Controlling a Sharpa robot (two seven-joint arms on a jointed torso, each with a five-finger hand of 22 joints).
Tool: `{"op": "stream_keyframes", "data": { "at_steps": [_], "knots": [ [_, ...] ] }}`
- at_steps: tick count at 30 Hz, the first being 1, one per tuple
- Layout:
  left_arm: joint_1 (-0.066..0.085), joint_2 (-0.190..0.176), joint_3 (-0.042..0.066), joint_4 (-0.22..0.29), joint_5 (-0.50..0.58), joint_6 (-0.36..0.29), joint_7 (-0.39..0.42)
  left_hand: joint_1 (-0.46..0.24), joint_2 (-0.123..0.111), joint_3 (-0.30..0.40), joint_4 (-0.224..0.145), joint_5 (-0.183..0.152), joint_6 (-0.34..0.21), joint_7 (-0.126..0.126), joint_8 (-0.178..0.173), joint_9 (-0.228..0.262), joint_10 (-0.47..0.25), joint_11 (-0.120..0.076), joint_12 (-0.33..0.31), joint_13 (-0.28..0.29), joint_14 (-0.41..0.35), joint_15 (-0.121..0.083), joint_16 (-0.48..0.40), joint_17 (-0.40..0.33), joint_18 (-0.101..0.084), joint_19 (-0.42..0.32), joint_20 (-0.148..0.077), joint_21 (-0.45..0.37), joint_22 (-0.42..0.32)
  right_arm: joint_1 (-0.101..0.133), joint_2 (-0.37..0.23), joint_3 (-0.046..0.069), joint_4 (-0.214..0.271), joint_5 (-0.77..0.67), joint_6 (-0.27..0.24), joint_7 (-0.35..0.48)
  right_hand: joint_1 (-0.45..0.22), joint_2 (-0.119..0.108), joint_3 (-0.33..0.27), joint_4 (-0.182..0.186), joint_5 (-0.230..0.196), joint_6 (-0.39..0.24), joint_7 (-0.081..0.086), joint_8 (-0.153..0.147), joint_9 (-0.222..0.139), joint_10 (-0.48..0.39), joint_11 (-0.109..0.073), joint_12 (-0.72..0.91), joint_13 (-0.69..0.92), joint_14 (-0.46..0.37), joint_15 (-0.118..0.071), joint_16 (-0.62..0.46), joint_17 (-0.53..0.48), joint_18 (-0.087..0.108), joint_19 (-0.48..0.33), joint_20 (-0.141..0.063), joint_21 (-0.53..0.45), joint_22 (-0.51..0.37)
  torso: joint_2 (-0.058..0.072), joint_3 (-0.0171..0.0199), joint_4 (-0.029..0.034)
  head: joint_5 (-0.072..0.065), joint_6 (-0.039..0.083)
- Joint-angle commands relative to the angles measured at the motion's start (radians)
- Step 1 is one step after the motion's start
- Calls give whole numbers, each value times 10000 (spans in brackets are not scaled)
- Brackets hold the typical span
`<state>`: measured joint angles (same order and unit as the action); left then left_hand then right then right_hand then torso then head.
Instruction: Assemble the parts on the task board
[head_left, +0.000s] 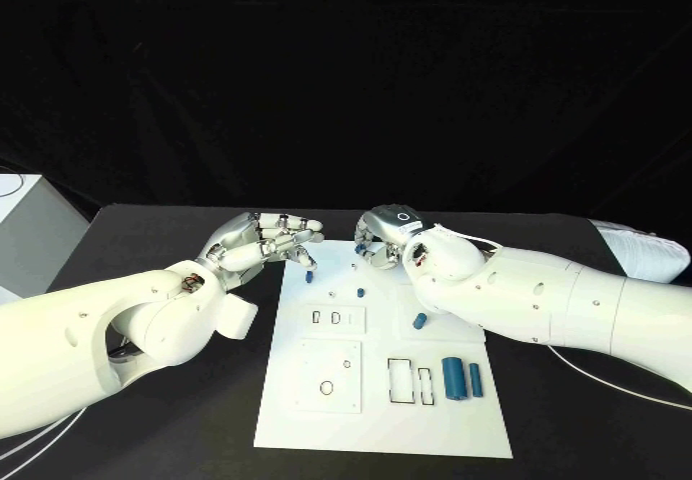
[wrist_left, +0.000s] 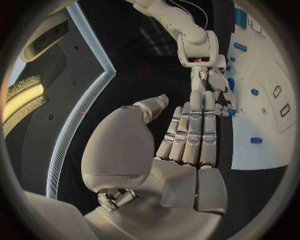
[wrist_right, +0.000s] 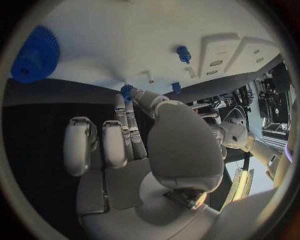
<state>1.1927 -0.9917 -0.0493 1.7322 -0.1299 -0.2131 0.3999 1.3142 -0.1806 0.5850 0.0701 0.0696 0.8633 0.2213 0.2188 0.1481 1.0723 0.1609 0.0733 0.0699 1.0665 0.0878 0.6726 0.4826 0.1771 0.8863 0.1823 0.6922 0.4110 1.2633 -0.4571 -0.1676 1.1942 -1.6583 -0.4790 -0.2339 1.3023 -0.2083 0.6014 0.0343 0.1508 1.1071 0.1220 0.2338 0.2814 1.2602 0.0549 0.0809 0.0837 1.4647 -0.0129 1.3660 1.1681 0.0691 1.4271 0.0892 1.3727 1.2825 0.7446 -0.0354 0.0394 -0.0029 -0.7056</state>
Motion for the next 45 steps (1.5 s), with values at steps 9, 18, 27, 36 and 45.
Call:
{"op": "stream_keyframes", "data": {
  "at_steps": [9,18,27,36,45],
  "knots": [
    [28,35,8,24,-12,263,50,-10,82,1,-56,-54,-20,119,11,-15,-28,17,-38,12,-88,-7,33,14,20,-44,-4,38,11,-12,168,-17,-250,45,164,178,-94,24,71,15,1,-96,8,67,19,-28,84,-41,12,310,-24,32,-35,-64,9,-8,-2,-36,26,-17,17,31,-35],
    [30,34,9,27,-12,278,41,-2,85,4,-71,-56,-27,123,12,-17,-36,21,-38,12,-102,-5,48,12,21,-70,0,75,36,-26,230,-36,-361,123,305,293,-158,-29,82,34,-33,-216,47,48,50,-103,121,-112,1,290,3,16,-83,-43,-48,14,-75,-124,19,-15,-12,89,-76],
    [31,31,9,19,-11,276,18,-2,90,6,-72,-57,-33,125,10,-19,-43,23,-40,12,-108,-2,52,11,21,-79,2,87,44,-29,218,-45,-444,323,351,536,-327,-395,35,79,-159,-1334,477,-515,-31,-1432,525,-194,-171,-119,334,-736,-1400,352,-1095,313,-1583,-2004,2,-7,-21,117,-80],
    [31,12,9,8,-9,277,14,-2,90,6,-72,-57,-33,125,10,-19,-43,23,-40,12,-108,-2,52,11,21,-79,2,87,44,-28,-50,-47,-134,387,227,555,363,-28,-2180,380,-319,-2047,413,-1076,-87,-2740,618,48,-176,-737,418,-1879,-3163,716,-1970,407,-3547,-4002,5,9,-36,137,-70],
    [30,-25,8,-16,3,289,27,-2,90,6,-72,-57,-33,125,10,-19,-43,23,-40,12,-108,-2,52,11,21,-79,2,87,44,51,-1369,-11,1220,1123,-387,505,726,117,-2634,683,-242,-1914,477,-1097,-57,-2291,531,534,-108,-585,358,-1732,-3017,670,-1694,334,-3461,-3772,-37,19,-124,85,7]
  ]
}}
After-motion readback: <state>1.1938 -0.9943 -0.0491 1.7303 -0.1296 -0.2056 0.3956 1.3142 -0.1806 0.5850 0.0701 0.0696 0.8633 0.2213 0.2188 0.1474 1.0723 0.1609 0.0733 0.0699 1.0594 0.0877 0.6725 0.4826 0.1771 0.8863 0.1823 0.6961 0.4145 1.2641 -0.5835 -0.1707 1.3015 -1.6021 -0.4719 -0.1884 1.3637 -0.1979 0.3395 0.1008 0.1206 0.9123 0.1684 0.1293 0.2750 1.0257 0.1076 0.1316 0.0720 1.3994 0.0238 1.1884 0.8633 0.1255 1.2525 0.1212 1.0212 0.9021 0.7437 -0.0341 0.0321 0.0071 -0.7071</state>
